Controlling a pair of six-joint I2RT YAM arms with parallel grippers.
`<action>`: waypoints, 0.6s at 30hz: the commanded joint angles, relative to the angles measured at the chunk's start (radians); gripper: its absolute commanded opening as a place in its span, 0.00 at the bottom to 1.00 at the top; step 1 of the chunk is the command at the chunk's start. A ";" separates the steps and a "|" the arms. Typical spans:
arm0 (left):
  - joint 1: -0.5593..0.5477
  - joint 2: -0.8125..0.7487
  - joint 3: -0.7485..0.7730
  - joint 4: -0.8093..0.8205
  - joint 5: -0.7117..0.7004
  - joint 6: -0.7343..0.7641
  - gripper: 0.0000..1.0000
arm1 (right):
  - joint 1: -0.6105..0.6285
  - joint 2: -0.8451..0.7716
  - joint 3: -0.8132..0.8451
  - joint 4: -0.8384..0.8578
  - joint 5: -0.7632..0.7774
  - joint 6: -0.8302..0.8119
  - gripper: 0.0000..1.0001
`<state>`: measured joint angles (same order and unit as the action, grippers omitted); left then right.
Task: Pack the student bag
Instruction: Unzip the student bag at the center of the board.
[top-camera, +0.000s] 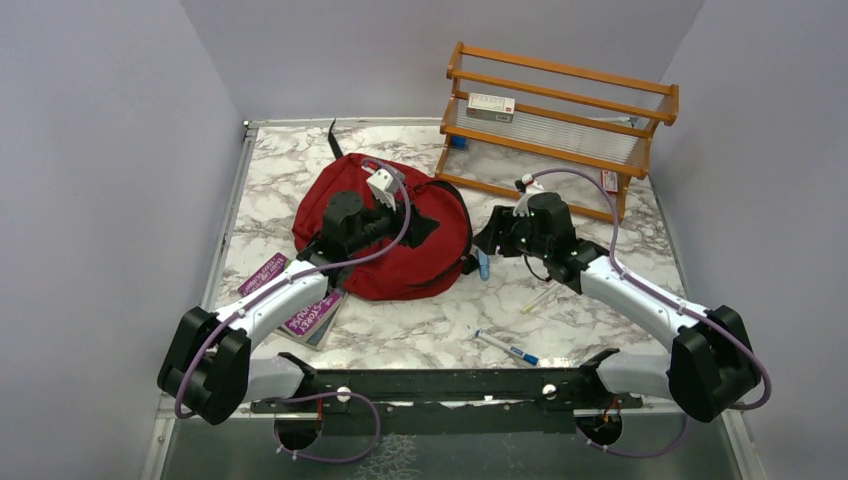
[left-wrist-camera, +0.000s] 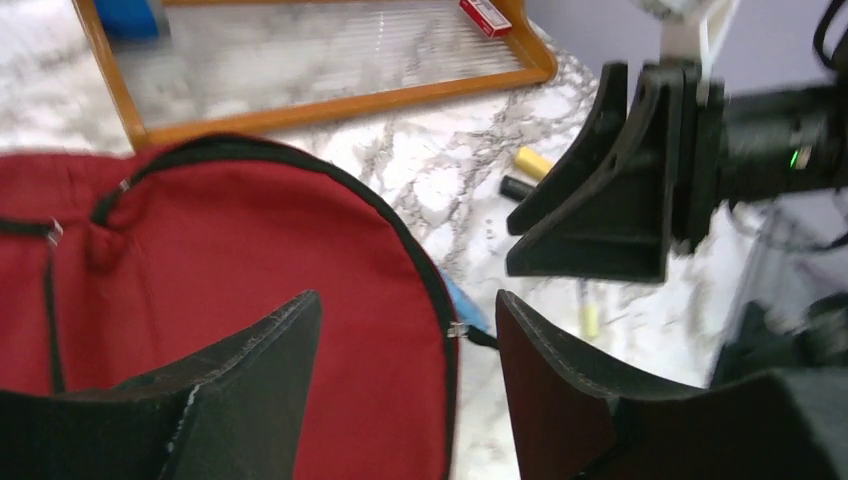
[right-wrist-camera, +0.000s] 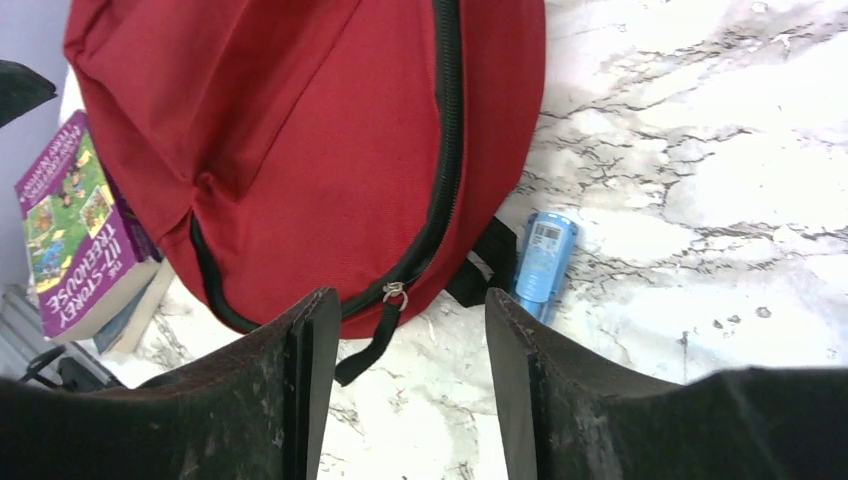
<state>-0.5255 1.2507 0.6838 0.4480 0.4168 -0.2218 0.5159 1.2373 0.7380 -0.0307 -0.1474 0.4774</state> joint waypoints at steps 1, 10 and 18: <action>-0.006 0.005 0.097 -0.210 -0.093 -0.361 0.63 | 0.003 0.008 0.049 -0.034 0.069 0.035 0.63; -0.105 -0.009 0.097 -0.362 -0.229 -0.567 0.64 | 0.002 0.135 0.116 -0.025 0.068 0.081 0.65; -0.087 -0.051 0.270 -0.670 -0.460 -0.448 0.99 | 0.002 0.152 0.122 0.000 0.072 0.089 0.65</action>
<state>-0.6289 1.2560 0.8478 -0.0326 0.1623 -0.7010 0.5159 1.3788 0.8322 -0.0536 -0.1081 0.5518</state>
